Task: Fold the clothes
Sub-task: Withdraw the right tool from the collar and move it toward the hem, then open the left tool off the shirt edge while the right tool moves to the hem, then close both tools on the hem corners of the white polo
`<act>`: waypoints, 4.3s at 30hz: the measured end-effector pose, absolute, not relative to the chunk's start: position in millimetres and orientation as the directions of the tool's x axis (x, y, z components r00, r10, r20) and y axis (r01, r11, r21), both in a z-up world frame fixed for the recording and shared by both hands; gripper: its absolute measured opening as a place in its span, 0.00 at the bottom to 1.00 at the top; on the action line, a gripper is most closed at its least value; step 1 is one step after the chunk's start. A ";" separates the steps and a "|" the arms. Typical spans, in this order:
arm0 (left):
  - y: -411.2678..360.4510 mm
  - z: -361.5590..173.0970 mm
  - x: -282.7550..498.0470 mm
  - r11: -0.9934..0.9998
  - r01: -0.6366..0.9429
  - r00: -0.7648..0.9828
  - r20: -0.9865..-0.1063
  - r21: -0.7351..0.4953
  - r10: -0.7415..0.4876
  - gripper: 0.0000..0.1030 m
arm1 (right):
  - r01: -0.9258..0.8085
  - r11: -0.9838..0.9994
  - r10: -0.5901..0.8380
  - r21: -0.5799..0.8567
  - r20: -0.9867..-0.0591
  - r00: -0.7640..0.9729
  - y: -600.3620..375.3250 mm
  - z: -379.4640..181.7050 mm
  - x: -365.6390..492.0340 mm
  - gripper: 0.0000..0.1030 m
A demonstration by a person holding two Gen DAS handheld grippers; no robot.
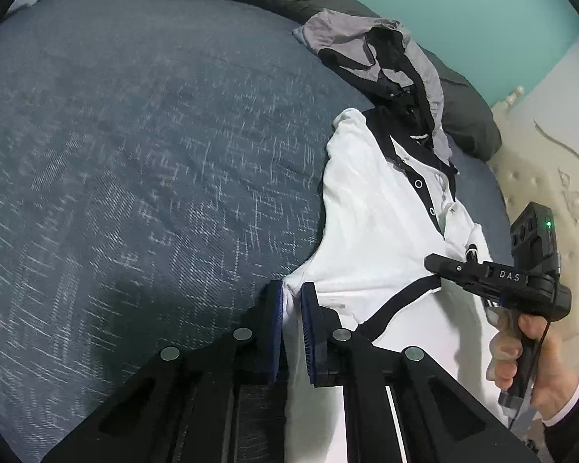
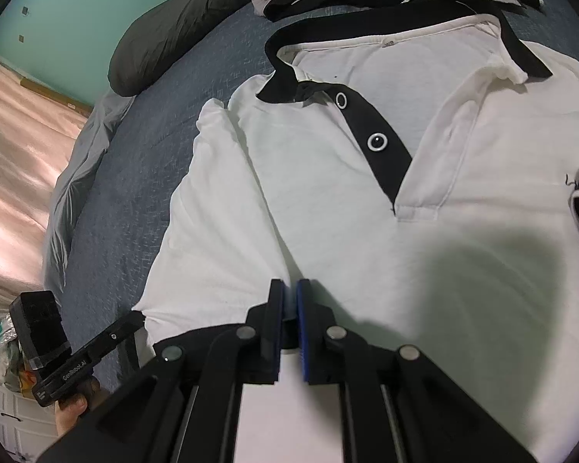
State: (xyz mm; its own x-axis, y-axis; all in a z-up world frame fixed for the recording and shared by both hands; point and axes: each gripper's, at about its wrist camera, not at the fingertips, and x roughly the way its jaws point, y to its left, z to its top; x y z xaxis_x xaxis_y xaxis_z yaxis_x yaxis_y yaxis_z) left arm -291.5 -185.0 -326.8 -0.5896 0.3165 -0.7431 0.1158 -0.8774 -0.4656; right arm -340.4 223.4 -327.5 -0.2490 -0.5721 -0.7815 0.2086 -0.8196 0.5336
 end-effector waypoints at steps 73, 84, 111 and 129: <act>-147.2 -267.8 -123.9 -0.944 0.073 -0.359 -0.892 -0.321 0.275 0.49 | -0.001 -0.876 -0.458 0.481 -0.835 -0.304 454.9 -261.2 -107.5 0.52; -142.9 -271.2 -66.3 -0.938 0.093 -0.295 -0.909 -0.333 0.293 0.54 | -0.086 -0.906 -0.380 0.415 -0.885 -0.268 501.6 -265.9 -45.8 0.52; -137.8 -299.0 -13.1 -0.925 0.114 -0.160 -0.926 -0.362 0.343 0.54 | -0.117 -0.923 -0.350 0.366 -0.927 -0.134 532.5 -285.7 32.0 0.52; -133.1 -302.3 -4.7 -0.921 0.110 -0.148 -0.923 -0.373 0.356 0.53 | -0.105 -0.924 -0.361 0.368 -0.930 -0.074 539.2 -296.7 53.0 0.52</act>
